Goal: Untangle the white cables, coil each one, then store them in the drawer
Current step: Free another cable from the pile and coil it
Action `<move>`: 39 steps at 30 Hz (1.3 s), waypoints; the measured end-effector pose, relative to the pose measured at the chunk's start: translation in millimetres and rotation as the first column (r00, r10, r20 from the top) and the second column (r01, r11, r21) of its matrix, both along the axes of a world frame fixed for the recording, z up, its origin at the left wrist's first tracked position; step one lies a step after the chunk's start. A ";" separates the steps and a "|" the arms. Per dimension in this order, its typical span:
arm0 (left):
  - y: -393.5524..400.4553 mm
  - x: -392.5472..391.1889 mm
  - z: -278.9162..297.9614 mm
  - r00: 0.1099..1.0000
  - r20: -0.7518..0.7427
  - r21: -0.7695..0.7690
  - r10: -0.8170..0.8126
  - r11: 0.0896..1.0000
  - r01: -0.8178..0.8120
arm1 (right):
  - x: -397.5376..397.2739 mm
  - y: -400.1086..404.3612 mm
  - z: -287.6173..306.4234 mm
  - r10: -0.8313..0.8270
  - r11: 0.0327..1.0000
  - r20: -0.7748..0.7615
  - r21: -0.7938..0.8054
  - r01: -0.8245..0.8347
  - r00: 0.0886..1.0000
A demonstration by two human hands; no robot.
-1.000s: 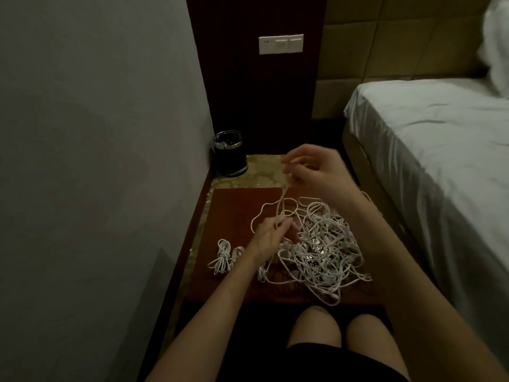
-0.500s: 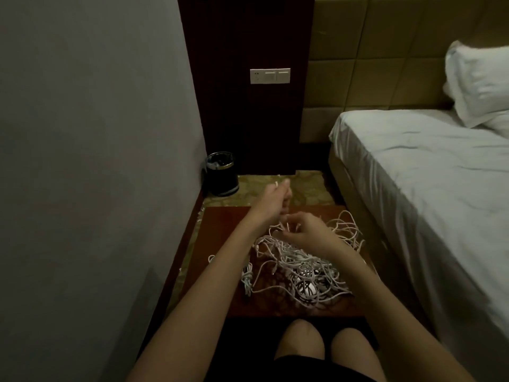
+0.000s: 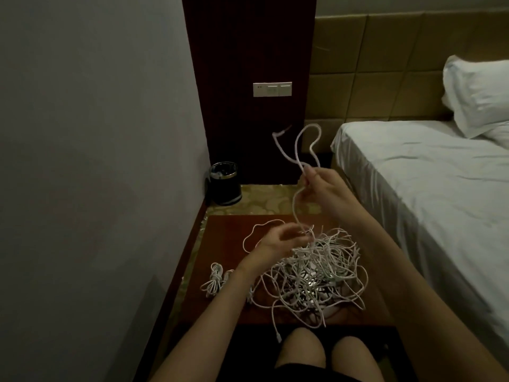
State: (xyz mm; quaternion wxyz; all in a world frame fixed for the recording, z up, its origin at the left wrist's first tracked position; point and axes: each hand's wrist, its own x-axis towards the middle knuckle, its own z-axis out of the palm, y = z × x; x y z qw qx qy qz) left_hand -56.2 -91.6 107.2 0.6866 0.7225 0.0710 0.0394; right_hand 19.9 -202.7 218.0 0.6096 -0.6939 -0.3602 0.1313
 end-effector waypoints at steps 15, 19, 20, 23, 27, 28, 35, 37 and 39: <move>7.2 15.1 38.3 0.973 0.005 -0.055 0.232 0.971 -0.232 | 18.7 -27.1 -47.2 -0.218 0.972 -0.133 -0.114 0.204 0.967; -6.8 6.5 -24.2 0.964 -0.232 0.184 -0.133 0.967 0.178 | 9.3 -21.7 -17.0 -0.137 0.981 -0.298 0.088 0.170 0.945; -14.1 5.8 -38.0 0.937 -0.277 0.216 -0.212 0.937 0.276 | 7.5 -19.7 -6.1 -0.105 0.982 -0.297 0.117 0.145 0.949; -26.6 5.8 -59.5 0.945 -0.266 0.348 -0.188 0.896 0.276 | 7.5 -15.1 8.7 -0.120 0.981 -0.219 0.122 0.150 0.968; -12.3 4.9 -41.9 0.977 -0.204 0.247 0.055 0.969 -0.003 | 19.5 -25.0 -14.3 -0.239 0.970 -0.059 0.036 0.242 0.969; -5.3 5.0 -31.9 0.982 -0.158 0.252 0.101 0.966 -0.059 | 21.7 -29.1 -24.0 -0.246 0.969 -0.015 -0.034 0.245 0.969; 3.6 9.7 50.1 0.963 0.176 0.286 0.206 0.925 -0.251 | -0.7 -27.2 -62.4 0.123 0.947 -0.034 -0.295 -0.127 0.992; 1.0 11.3 68.0 0.946 0.249 0.244 0.206 0.932 -0.267 | 1.7 -20.1 -62.2 0.061 0.963 0.011 -0.265 -0.056 0.998; -2.2 11.4 79.4 0.923 0.303 0.147 0.239 0.945 -0.293 | 7.2 -15.0 -61.0 0.015 0.947 0.056 -0.321 0.004 0.998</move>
